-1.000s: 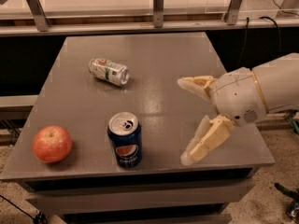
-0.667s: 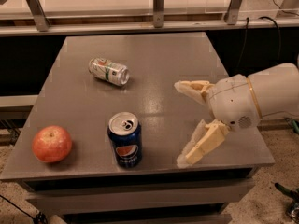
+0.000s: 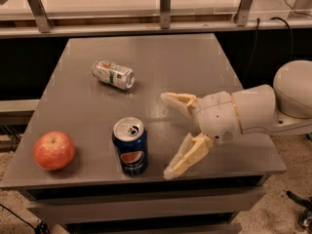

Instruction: Knock pepsi can over

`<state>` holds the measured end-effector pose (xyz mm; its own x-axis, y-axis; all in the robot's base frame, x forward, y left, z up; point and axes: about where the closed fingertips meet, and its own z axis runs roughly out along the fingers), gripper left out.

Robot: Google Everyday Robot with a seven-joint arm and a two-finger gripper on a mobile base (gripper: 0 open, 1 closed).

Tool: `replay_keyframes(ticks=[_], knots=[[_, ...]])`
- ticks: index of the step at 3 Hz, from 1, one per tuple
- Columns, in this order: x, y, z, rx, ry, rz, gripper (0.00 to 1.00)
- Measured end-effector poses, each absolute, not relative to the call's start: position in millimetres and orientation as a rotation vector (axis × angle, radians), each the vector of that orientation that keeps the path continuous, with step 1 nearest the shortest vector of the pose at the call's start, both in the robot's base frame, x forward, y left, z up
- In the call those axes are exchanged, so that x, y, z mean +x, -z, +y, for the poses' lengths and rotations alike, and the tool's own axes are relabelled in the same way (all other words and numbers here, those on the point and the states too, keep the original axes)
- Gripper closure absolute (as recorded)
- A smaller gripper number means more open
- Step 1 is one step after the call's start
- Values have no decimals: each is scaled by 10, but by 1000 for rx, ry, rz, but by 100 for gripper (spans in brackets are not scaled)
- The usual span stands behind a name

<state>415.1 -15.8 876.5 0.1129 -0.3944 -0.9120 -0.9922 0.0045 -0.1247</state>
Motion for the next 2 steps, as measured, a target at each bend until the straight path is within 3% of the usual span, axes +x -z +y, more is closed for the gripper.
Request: replay_keyframes(ticks=[2], knots=[[4084, -8684, 257, -1508, -1006, 1275, 0]])
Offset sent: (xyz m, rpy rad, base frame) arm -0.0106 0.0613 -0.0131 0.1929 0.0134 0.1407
